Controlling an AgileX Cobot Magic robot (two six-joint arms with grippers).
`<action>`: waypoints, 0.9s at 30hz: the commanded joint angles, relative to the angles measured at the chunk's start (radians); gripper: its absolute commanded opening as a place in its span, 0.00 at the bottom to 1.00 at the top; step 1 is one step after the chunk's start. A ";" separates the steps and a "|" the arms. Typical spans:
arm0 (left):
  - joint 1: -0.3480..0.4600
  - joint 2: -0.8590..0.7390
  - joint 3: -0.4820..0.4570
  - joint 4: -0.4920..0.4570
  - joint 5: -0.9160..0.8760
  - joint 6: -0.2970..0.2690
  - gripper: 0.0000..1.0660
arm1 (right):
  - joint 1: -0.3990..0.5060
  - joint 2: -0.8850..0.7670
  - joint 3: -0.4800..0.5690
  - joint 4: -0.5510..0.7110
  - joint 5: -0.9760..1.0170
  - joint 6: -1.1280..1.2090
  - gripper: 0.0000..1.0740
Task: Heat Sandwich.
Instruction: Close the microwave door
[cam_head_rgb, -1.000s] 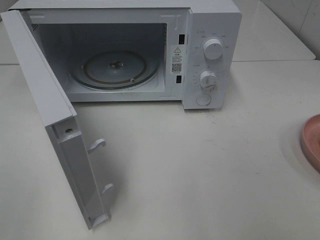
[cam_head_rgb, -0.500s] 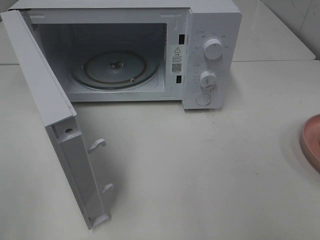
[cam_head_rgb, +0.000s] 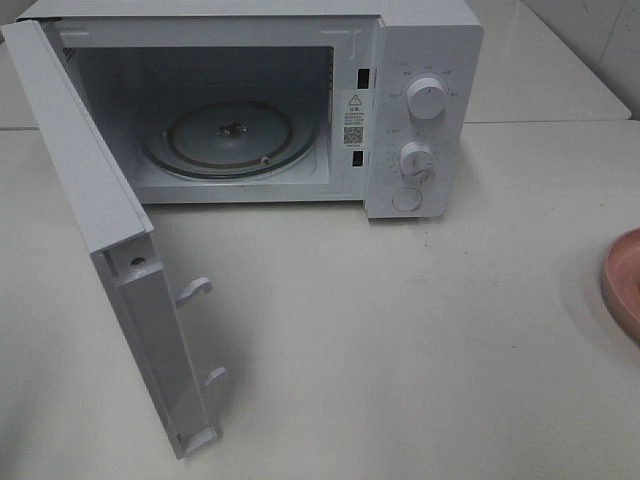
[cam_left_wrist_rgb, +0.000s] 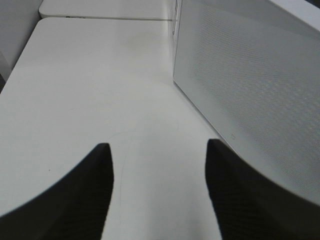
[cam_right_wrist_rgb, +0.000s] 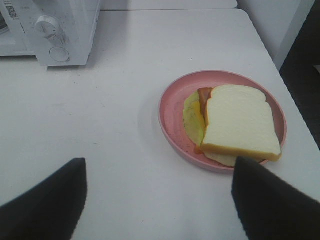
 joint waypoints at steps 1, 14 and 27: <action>0.000 0.043 0.037 -0.005 -0.084 0.000 0.34 | -0.007 -0.028 0.001 0.003 -0.006 -0.007 0.71; 0.000 0.245 0.214 -0.004 -0.576 0.010 0.00 | -0.007 -0.028 0.001 0.003 -0.006 -0.007 0.71; 0.000 0.436 0.321 0.013 -1.076 0.002 0.00 | -0.007 -0.028 0.001 0.003 -0.006 -0.007 0.71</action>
